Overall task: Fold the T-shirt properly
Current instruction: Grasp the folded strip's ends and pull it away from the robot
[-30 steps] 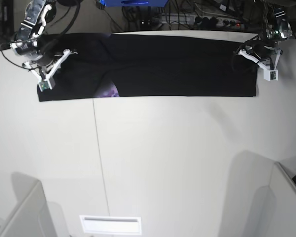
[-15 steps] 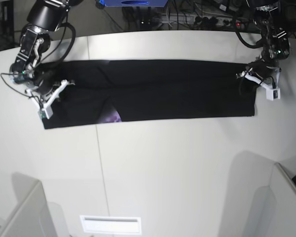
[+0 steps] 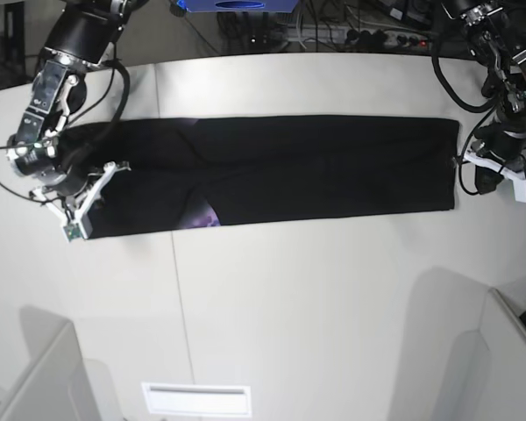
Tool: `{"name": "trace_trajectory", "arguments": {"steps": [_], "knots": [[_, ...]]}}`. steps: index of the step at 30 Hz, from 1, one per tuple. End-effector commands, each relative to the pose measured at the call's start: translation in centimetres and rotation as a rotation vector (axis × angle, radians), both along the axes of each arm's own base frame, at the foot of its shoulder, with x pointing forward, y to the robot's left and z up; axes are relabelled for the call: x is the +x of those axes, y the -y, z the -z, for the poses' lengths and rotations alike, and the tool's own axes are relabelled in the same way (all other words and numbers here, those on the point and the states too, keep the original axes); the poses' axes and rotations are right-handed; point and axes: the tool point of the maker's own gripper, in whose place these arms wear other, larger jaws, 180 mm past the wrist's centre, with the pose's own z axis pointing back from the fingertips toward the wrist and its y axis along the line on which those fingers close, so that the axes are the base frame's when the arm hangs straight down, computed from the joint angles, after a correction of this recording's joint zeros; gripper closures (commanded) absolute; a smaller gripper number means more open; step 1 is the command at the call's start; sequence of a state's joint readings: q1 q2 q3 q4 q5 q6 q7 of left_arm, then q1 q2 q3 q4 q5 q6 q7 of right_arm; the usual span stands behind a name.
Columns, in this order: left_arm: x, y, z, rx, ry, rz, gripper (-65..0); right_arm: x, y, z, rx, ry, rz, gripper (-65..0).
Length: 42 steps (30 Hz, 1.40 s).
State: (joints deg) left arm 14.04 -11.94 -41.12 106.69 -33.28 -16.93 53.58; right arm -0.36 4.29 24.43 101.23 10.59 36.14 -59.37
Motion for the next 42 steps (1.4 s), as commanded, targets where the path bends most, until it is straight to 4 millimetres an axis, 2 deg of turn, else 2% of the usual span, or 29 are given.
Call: {"name": "trace_trajectory", "arguments": {"steps": [1,6,7,10,13,16,20,30,36,39,42], "knots": [[0.3,-0.4,-1.9,0.013,0.049,0.003,0.0,0.5,-0.3,-1.7,-0.005,0.058,-0.011,0.0],[-1.9,-0.6,-2.0,-0.103,0.061,-0.016,0.0,-0.8,-1.3,-3.3,-0.026,0.095,-0.020,0.0],[-2.3,-0.7,-2.0,-0.118,0.062,-0.021,-3.6,-1.1,-1.4,-3.0,-0.024,0.087,-0.021,0.0],[-3.5,-1.4,-1.6,-0.141,0.055,-0.038,-36.7,-1.6,-1.5,-2.5,-0.020,0.072,-0.021,0.0],[-4.0,-1.5,-0.4,-0.138,0.038,0.013,-65.0,-1.9,-1.6,-2.2,-0.018,0.061,-0.023,0.0],[-4.6,-1.1,1.8,-0.156,0.004,0.085,-65.0,-2.1,-1.6,-2.0,-0.017,0.052,-0.022,0.0],[-4.8,-1.0,3.6,-0.189,-0.036,0.109,-65.0,-2.5,-1.6,-1.7,-0.017,0.043,-0.022,0.0],[-3.3,-1.2,6.3,-0.213,-0.097,0.103,-65.0,-3.5,-1.7,-1.0,-0.016,0.017,-0.022,0.0],[-2.4,-1.5,6.3,-0.173,-0.076,0.091,-65.0,-3.7,-1.6,-0.9,-0.016,0.015,-0.021,0.0],[-1.7,-0.2,6.6,-0.181,-0.044,0.117,-65.0,-3.7,-1.6,-0.9,-0.015,0.016,-0.022,0.0],[-1.8,1.3,8.4,-0.222,-0.085,0.145,-65.0,-3.7,-1.6,-0.9,-0.015,0.016,-0.022,0.0]]}}
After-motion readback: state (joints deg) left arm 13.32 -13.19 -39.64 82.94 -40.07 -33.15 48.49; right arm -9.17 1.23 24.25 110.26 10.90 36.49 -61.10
